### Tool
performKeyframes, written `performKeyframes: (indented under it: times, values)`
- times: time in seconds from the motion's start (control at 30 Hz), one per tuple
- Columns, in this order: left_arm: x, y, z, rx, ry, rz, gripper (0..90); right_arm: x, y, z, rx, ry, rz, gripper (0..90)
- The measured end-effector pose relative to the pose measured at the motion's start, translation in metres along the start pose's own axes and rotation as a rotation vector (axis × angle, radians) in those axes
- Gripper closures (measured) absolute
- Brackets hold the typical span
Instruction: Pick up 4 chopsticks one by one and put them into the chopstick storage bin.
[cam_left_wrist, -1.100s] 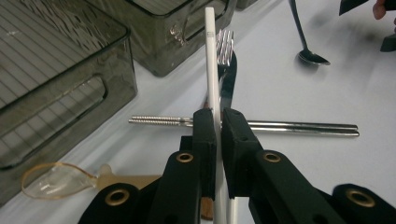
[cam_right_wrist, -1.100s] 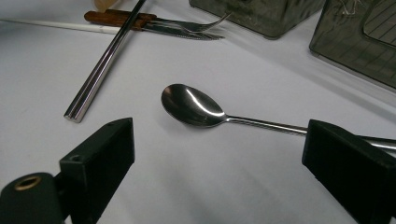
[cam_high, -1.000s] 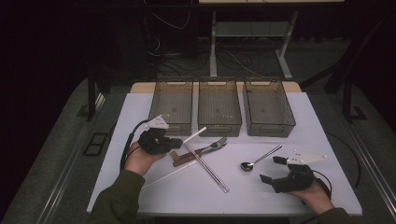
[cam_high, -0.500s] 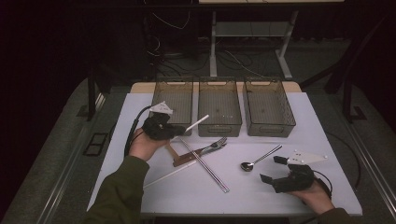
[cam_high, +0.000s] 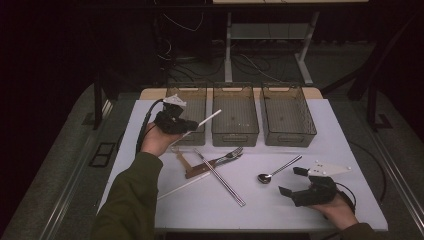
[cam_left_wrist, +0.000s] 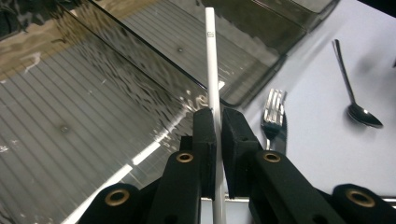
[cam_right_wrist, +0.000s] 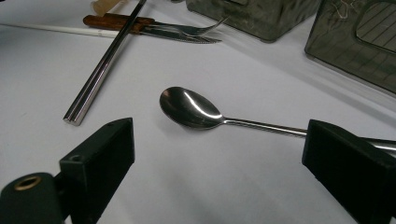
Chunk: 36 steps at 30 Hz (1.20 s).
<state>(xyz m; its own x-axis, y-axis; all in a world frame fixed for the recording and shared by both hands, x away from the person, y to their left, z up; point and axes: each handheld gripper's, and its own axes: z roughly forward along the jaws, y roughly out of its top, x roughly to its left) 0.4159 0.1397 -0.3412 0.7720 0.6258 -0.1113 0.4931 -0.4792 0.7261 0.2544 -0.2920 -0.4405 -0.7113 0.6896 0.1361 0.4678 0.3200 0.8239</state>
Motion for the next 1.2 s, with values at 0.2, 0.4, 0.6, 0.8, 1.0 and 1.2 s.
performKeyframes:
  times: [0.2,0.4,0.6,0.8,1.0,1.2]
  values:
    - [0.016,0.011,0.005,-0.001,0.020,-0.017,84.3,0.000,0.000,-0.001,-0.001,0.001,0.004,9.4]
    - [0.033,0.020,0.011,-0.020,0.035,-0.029,84.3,0.000,0.000,-0.002,-0.010,0.003,0.004,9.4]
    - [0.046,0.027,0.020,-0.028,0.057,-0.055,84.3,0.000,0.000,-0.002,-0.012,0.008,0.004,9.4]
    - [0.061,0.030,0.033,-0.041,0.072,-0.077,84.2,0.000,0.000,-0.002,-0.013,0.010,0.006,9.4]
    - [0.074,0.030,0.046,-0.027,0.106,-0.091,84.2,0.000,0.000,-0.002,-0.014,0.013,0.008,9.4]
    - [0.086,0.037,0.051,-0.034,0.161,-0.104,84.3,0.000,0.000,-0.003,-0.015,0.015,0.011,9.4]
